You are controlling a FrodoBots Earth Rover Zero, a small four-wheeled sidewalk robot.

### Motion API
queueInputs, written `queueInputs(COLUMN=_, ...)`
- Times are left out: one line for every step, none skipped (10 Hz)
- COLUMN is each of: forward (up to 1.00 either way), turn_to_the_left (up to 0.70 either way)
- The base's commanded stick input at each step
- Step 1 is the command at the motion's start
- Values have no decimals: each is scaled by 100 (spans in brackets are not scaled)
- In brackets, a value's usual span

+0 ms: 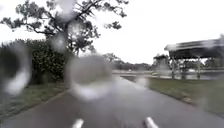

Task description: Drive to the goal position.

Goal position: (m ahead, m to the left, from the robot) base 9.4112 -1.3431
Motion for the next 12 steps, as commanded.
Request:
queueInputs(forward=70, turn_to_the_left=0)
queueInputs(forward=70, turn_to_the_left=0)
queueInputs(forward=70, turn_to_the_left=0)
queueInputs(forward=70, turn_to_the_left=0)
queueInputs(forward=70, turn_to_the_left=0)
queueInputs(forward=70, turn_to_the_left=0)
queueInputs(forward=70, turn_to_the_left=0)
queueInputs(forward=70, turn_to_the_left=0)
queueInputs(forward=70, turn_to_the_left=0)
queueInputs(forward=70, turn_to_the_left=0)
queueInputs(forward=70, turn_to_the_left=0)
queueInputs(forward=70, turn_to_the_left=0)
